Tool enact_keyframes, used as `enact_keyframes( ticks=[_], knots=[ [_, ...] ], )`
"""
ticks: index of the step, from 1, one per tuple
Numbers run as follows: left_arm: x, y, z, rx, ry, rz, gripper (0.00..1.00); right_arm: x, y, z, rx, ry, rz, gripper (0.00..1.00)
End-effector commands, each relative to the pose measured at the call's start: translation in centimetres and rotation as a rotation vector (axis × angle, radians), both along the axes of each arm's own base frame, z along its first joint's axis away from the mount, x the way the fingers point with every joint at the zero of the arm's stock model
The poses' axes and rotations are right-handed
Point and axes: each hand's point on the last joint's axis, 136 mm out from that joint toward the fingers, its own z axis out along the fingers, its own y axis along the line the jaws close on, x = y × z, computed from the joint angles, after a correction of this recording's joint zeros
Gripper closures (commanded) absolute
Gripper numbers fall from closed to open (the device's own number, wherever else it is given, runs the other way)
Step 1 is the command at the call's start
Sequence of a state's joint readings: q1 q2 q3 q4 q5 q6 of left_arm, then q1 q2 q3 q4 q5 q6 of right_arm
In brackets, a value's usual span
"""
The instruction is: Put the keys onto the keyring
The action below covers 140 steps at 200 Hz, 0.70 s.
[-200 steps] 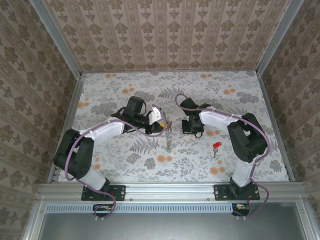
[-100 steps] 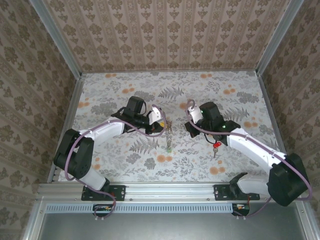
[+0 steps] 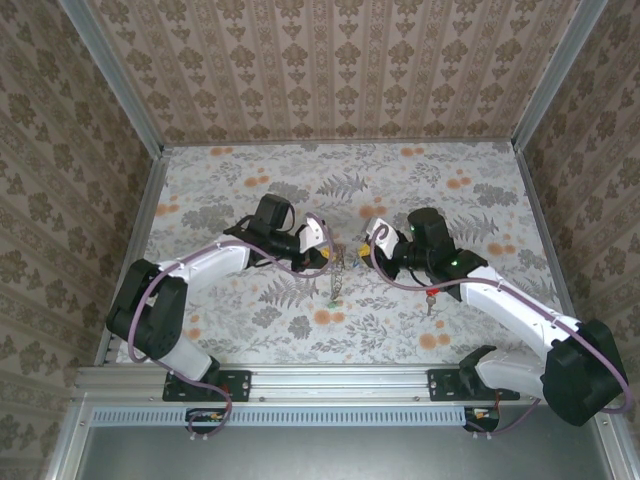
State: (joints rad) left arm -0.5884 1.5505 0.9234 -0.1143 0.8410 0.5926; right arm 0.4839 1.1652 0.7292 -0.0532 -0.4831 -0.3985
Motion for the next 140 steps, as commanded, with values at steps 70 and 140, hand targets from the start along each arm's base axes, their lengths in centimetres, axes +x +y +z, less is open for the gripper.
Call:
enact_keyframes(
  ticks=[70,140],
  knots=[
    [-0.6,-0.7,2.6,-0.062,-0.03,-0.053,1.0,-0.7,3.6,0.1,0.011,-0.101,0.223,1.0],
    [-0.7,-0.8,2.2,-0.045,-0.013,-0.058,1.0,-0.9,5.4,-0.2,0.036,-0.094,0.278,1.0]
  ],
)
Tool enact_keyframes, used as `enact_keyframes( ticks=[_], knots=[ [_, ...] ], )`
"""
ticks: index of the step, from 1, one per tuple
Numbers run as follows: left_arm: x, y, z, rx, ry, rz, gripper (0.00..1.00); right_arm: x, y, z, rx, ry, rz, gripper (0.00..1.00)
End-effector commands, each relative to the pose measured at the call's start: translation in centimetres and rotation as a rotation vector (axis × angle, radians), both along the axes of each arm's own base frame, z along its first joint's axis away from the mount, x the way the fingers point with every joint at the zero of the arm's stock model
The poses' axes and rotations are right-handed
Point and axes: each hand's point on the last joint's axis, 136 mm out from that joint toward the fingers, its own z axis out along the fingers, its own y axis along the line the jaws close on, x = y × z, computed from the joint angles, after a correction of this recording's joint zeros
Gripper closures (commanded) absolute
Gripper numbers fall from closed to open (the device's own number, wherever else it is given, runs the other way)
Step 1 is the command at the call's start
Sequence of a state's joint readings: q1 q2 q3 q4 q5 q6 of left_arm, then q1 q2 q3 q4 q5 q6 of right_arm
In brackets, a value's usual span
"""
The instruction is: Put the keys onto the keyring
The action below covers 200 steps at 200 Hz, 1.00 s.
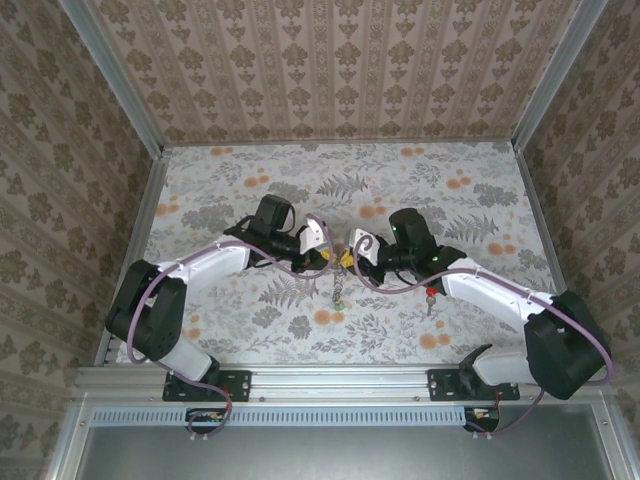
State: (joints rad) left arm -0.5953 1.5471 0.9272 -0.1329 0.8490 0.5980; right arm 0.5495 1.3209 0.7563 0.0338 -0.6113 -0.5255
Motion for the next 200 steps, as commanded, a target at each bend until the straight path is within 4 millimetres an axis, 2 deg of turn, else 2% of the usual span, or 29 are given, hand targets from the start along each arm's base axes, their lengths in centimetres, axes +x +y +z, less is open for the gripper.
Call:
enact_keyframes(
  ticks=[1,47,120,200],
  knots=[
    [-0.2,-0.7,2.1,-0.046,-0.021,-0.043,1.0,0.4,1.3,1.8,0.047,-0.059,0.047,1.0],
    [-0.1,-0.8,2.1,-0.046,-0.021,-0.043,1.0,1.0,1.3,1.7,0.033,-0.08,0.018,1.0],
    [0.2,-0.5,1.9,-0.033,-0.03,-0.025,1.0,1.0,-0.1,1.2,-0.035,-0.111,-0.028,1.0],
    [0.3,-0.7,2.0,-0.038,-0.034,-0.028,1.0,1.6,0.6,1.7,-0.015,-0.123,-0.035,1.0]
  ],
)
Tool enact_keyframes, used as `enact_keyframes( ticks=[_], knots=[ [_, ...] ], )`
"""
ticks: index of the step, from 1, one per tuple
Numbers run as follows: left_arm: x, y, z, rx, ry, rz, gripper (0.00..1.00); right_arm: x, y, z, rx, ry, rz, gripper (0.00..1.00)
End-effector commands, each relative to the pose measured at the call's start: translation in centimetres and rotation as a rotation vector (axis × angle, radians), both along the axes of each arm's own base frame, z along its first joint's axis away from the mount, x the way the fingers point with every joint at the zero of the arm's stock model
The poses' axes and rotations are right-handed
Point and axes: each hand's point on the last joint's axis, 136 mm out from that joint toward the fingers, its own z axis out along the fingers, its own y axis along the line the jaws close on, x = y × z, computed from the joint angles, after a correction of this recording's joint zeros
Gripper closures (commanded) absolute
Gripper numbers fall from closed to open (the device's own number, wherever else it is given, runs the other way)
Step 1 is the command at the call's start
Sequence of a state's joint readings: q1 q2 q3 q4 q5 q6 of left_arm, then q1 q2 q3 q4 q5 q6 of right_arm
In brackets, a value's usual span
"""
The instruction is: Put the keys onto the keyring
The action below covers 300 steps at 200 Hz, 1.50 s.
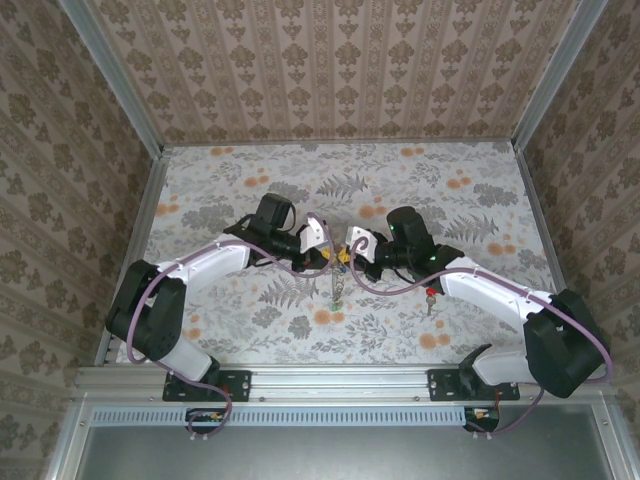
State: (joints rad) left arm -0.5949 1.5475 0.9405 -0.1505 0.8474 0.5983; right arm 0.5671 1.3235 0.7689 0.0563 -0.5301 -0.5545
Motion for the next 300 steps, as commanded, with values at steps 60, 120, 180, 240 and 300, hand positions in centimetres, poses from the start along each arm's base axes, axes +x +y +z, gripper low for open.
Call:
enact_keyframes(
  ticks=[60,120,180,240,300],
  knots=[
    [0.2,-0.7,1.8,-0.042,-0.033,-0.031,1.0,1.1,1.4,1.9,0.049,-0.055,-0.023,1.0],
    [0.1,-0.6,1.8,-0.043,-0.04,-0.029,1.0,3.0,1.0,1.3,-0.004,-0.077,-0.15,1.0],
    [0.1,-0.5,1.6,-0.046,-0.043,-0.021,1.0,4.5,-0.8,1.0,-0.027,-0.071,-0.299,1.0],
    [-0.1,-0.7,1.7,-0.064,-0.043,-0.026,1.0,4.9,-0.9,0.3,-0.057,-0.006,-0.341,1.0],
    [-0.2,-1.0,1.0,-0.068,-0.046,-0.019,1.0,6.2,-1.7,0.1,-0.068,0.109,-0.484,1.0]
  ],
)
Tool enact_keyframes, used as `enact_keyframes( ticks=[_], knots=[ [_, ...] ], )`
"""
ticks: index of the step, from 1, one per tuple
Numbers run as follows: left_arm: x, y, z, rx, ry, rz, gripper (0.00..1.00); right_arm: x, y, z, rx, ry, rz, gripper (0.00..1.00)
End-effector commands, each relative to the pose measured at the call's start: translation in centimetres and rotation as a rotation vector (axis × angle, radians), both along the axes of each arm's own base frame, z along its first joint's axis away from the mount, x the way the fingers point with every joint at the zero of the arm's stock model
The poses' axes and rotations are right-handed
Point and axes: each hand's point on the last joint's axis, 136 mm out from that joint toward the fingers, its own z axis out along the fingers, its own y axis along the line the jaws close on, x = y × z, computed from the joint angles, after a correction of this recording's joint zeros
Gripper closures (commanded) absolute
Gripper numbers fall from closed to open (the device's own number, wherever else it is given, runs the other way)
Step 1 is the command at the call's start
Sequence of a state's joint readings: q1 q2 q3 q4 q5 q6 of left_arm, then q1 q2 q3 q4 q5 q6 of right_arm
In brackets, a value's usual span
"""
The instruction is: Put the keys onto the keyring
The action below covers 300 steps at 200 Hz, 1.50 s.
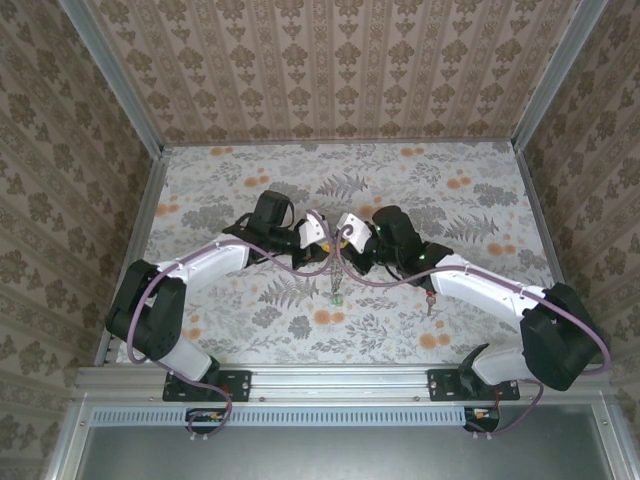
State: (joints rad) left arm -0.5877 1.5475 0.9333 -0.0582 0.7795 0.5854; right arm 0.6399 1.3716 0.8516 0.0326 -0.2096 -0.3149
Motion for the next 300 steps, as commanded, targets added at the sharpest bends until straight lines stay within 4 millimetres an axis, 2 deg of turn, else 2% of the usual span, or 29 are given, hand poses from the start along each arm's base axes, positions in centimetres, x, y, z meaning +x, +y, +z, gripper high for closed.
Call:
enact_keyframes(
  ticks=[1,35,93,155,157,161,197,240,272,300],
  knots=[
    [-2.2,-0.9,0.6,-0.058,0.038,-0.082,1.0,2.6,-1.6,-0.2,-0.038,0.045,-0.17,1.0],
    [-2.1,-1.2,0.1,-0.06,0.031,-0.064,1.0,2.4,-2.0,-1.3,-0.088,0.092,-0.179,1.0],
    [-2.2,-1.0,-0.5,-0.056,0.035,-0.046,1.0,2.1,-2.6,-1.4,-0.107,0.072,-0.181,1.0],
    [-1.5,-0.9,-1.8,-0.041,0.05,0.002,1.0,1.4,-1.0,0.1,-0.039,0.031,-0.099,1.0],
    [-1.5,-0.9,-1.9,-0.042,0.049,0.003,1.0,1.4,-1.1,0.9,-0.024,0.01,-0.099,1.0],
    [-1.5,-0.9,-2.0,-0.041,0.048,0.008,1.0,1.4,-1.1,1.4,-0.016,-0.005,-0.102,1.0],
    [-1.1,-0.9,-2.7,-0.044,0.059,0.037,0.95,0.9,-1.0,2.5,-0.018,-0.053,-0.066,1.0],
    [-0.8,-1.1,-2.3,-0.055,0.05,0.039,0.94,0.2,-0.6,2.4,-0.044,-0.065,-0.018,1.0],
    [-0.7,-1.2,-2.1,-0.054,0.047,0.041,0.9,0.0,-0.4,2.4,-0.049,-0.069,-0.004,1.0],
    [-0.5,-1.2,-1.2,-0.07,0.025,0.047,0.87,-0.3,-0.1,2.4,-0.047,-0.066,0.016,1.0]
  ],
)
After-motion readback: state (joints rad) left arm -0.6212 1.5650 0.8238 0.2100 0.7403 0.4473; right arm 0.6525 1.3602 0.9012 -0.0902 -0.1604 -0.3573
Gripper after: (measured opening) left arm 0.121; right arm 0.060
